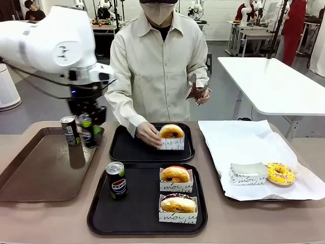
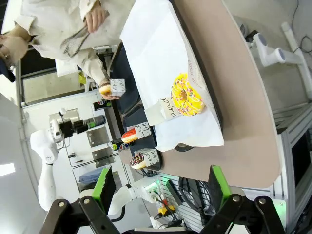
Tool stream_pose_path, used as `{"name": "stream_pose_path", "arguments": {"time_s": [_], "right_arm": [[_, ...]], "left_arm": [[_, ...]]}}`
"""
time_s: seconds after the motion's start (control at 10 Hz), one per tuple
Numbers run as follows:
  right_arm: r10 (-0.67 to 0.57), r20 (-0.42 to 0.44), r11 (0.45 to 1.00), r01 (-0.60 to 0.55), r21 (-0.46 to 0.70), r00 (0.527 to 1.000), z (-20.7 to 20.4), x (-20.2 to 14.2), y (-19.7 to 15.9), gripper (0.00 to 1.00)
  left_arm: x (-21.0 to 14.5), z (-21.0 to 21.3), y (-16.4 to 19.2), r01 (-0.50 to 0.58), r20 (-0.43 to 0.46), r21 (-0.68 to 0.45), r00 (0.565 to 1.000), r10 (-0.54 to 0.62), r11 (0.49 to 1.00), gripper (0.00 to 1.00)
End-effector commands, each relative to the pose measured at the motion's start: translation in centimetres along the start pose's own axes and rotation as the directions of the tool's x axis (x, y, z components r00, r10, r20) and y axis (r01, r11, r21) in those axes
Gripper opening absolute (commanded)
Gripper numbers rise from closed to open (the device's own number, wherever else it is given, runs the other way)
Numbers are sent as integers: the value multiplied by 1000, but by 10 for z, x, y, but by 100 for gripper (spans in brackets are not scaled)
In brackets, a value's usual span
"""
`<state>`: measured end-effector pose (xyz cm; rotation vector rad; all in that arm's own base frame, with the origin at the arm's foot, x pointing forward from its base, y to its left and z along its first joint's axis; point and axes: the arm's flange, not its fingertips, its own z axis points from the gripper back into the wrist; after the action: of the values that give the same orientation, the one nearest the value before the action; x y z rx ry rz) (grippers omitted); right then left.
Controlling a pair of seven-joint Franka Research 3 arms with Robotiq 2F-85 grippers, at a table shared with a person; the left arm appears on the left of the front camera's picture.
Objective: Set up donuts and drinks on trays.
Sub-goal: Pick up one Pepsi coke from the Handle tray and place it on the Flat Tray without a Pepsi coke.
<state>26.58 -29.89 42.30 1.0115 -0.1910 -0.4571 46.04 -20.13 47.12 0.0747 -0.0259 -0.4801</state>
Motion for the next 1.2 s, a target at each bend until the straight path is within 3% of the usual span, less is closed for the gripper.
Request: {"name": "stream_pose_path", "arguments": {"time_s": [0.0, 0.3, 0.4, 1.0, 1.1], "right_arm": [[-6, -11, 1000, 6, -1, 1000, 1, -2, 0, 100], [-6, -11, 1000, 6, -1, 1000, 1, -2, 0, 100], [-6, -11, 1000, 6, -1, 1000, 1, -2, 0, 100], [-6, -11, 1000, 6, -1, 1000, 1, -2, 0, 100], [-6, -11, 1000, 6, -1, 1000, 1, -2, 0, 100]], "left_arm": [[-61, 0, 15, 84, -32, 44, 996, -82, 996, 19], [-77, -5, 26, 9, -2, 32, 1000, -9, 999, 19], [-71, -8, 16, 44, -58, 19, 997, -42, 999, 19], [-71, -8, 16, 44, -58, 19, 997, -42, 999, 19], [-74, -13, 16, 44, -63, 14, 997, -43, 999, 59]]}}
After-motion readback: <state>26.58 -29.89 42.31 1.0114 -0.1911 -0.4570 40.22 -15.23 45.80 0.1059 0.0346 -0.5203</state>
